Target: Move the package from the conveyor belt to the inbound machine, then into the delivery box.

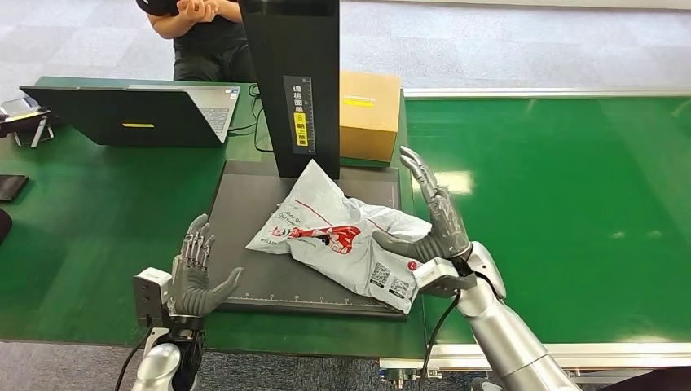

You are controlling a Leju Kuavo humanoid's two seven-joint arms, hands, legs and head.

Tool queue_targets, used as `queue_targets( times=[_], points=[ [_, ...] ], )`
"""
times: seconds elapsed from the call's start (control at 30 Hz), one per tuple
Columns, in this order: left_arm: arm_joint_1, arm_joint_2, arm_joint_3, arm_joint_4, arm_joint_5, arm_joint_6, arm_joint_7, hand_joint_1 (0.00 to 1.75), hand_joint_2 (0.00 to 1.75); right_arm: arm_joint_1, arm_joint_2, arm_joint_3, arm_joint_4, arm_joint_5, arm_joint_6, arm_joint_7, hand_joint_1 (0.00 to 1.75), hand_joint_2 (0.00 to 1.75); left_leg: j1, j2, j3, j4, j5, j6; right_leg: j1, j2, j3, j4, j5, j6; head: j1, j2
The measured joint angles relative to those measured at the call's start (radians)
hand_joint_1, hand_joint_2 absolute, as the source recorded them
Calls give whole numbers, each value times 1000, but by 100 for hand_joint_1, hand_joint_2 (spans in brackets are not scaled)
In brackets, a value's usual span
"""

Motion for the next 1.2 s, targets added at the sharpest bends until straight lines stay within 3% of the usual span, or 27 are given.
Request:
queue_targets(
  times=[0.1,0.3,0.43,0.6,0.83,1.2],
  points=[
    [6,3,-2,0,7,12,-3,0,175,32,5,-53,-32,-109,68,1,0,175,0,0,0,0,0,0,0,0,0,0,0,0,0,0],
    [40,7,-1,-23,8,36,10,0,175,183,36,-261,-111,-221,53,5,0,175,0,-3,-1,0,-1,0,0,-3,0,0,-2,0,0,0],
    [53,6,5,-45,-12,28,23,0,175,286,66,-420,-127,-206,125,9,0,175,0,-4,-1,0,-1,0,0,-4,0,-1,-2,1,0,0],
    [52,-1,12,-63,-39,1,32,0,175,380,123,-541,-152,-126,218,44,0,175,0,-4,-1,0,-2,0,0,-3,0,0,-2,0,0,0],
    [50,-14,15,-76,-59,-6,36,0,175,422,183,-633,-175,-91,249,100,0,175,0,-4,0,0,-1,0,0,-3,0,0,-3,0,0,0],
    [50,-19,18,-78,-60,-6,36,0,175,430,209,-665,-183,-89,249,101,0,175,0,-3,0,0,-2,0,0,-3,0,0,-3,0,0,0]
  ],
)
